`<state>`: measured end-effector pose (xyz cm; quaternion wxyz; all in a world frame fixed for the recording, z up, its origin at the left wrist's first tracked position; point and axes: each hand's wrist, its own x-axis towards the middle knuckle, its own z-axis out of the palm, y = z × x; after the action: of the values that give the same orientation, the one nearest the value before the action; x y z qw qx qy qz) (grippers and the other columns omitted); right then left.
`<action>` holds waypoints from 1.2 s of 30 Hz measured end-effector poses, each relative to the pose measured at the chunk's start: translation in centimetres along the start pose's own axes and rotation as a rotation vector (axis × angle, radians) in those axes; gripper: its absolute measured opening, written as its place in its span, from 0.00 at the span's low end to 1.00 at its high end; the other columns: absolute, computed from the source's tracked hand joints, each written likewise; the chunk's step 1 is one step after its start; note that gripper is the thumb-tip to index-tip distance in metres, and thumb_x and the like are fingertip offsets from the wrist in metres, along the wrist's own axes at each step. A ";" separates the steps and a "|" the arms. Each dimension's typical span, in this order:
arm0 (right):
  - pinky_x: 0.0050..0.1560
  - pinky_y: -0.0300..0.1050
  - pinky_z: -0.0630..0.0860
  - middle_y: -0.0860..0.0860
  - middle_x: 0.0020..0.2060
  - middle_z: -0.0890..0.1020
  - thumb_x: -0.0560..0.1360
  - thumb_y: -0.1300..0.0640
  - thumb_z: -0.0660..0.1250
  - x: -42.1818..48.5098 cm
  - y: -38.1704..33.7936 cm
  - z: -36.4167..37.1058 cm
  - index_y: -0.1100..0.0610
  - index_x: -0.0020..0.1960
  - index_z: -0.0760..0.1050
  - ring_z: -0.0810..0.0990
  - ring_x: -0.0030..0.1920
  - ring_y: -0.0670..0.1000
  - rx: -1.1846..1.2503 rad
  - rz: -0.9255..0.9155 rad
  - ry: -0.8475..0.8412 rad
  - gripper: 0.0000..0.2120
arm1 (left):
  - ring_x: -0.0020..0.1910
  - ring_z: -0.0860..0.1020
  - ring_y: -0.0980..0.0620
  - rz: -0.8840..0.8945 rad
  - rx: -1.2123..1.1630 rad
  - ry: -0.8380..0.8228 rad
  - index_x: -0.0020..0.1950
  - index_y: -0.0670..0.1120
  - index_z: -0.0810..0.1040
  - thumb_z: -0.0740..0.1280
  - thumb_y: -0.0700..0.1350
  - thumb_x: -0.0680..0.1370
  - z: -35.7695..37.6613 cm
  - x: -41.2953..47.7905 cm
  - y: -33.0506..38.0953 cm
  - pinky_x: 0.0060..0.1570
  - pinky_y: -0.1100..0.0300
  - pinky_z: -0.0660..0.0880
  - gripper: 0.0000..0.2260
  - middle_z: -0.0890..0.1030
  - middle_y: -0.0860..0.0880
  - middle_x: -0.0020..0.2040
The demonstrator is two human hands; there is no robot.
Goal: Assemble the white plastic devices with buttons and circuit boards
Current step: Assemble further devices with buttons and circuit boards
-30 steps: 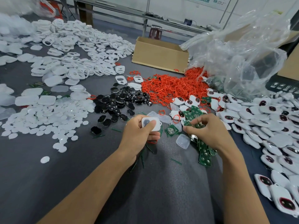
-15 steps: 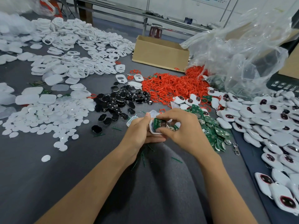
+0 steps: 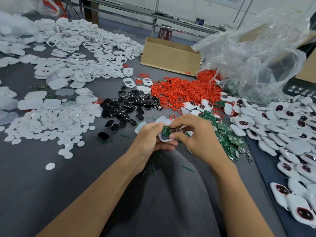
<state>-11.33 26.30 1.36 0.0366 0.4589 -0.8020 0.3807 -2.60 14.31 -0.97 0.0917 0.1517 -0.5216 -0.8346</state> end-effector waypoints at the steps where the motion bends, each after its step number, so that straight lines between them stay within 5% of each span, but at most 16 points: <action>1: 0.45 0.37 0.77 0.54 0.44 0.83 0.65 0.67 0.77 0.0 0.1 0.0 0.61 0.46 0.83 0.81 0.41 0.52 -0.002 0.003 0.015 0.10 | 0.32 0.81 0.49 -0.008 -0.024 -0.005 0.55 0.36 0.73 0.54 0.41 0.84 0.0 0.0 0.1 0.32 0.61 0.79 0.12 0.81 0.41 0.36; 9: 0.50 0.42 0.77 0.47 0.45 0.81 0.69 0.65 0.74 -0.1 0.3 -0.2 0.60 0.49 0.84 0.81 0.43 0.50 -0.032 0.046 0.049 0.09 | 0.37 0.84 0.49 -0.013 -0.114 -0.082 0.56 0.38 0.73 0.57 0.34 0.81 -0.1 0.1 0.2 0.36 0.64 0.79 0.07 0.81 0.41 0.42; 16: 0.46 0.39 0.78 0.53 0.43 0.83 0.68 0.66 0.74 0.0 0.6 0.1 0.61 0.47 0.83 0.81 0.41 0.49 -0.061 0.068 0.129 0.08 | 0.44 0.84 0.47 0.025 -0.101 -0.125 0.59 0.39 0.75 0.57 0.31 0.80 -0.6 0.3 -0.2 0.46 0.62 0.81 0.12 0.82 0.40 0.51; 21: 0.45 0.31 0.76 0.53 0.48 0.84 0.68 0.65 0.74 -0.2 0.4 0.1 0.61 0.43 0.83 0.80 0.40 0.47 -0.089 0.044 0.149 0.04 | 0.43 0.84 0.48 0.029 -0.103 -0.116 0.57 0.41 0.76 0.56 0.31 0.81 -0.5 0.3 -0.3 0.49 0.61 0.81 0.13 0.83 0.42 0.49; 27: 0.53 0.51 0.77 0.54 0.51 0.83 0.68 0.63 0.74 -0.3 -0.1 -0.1 0.60 0.45 0.83 0.81 0.51 0.52 -0.142 0.015 0.139 0.06 | 0.44 0.83 0.51 0.016 -0.108 -0.114 0.56 0.42 0.77 0.55 0.29 0.80 -0.5 0.4 -0.2 0.52 0.59 0.80 0.14 0.83 0.43 0.51; 36: 0.51 0.38 0.74 0.55 0.52 0.83 0.68 0.64 0.74 -0.2 -0.1 0.2 0.61 0.46 0.83 0.81 0.49 0.51 -0.181 0.004 0.084 0.07 | 0.44 0.83 0.52 0.016 -0.084 -0.115 0.56 0.43 0.76 0.54 0.28 0.80 -0.4 0.5 -0.2 0.50 0.60 0.80 0.16 0.83 0.44 0.50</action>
<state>-11.11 26.31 1.23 0.1107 0.4357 -0.8317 0.3258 -2.88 13.92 -1.42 0.0747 0.0952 -0.4918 -0.8623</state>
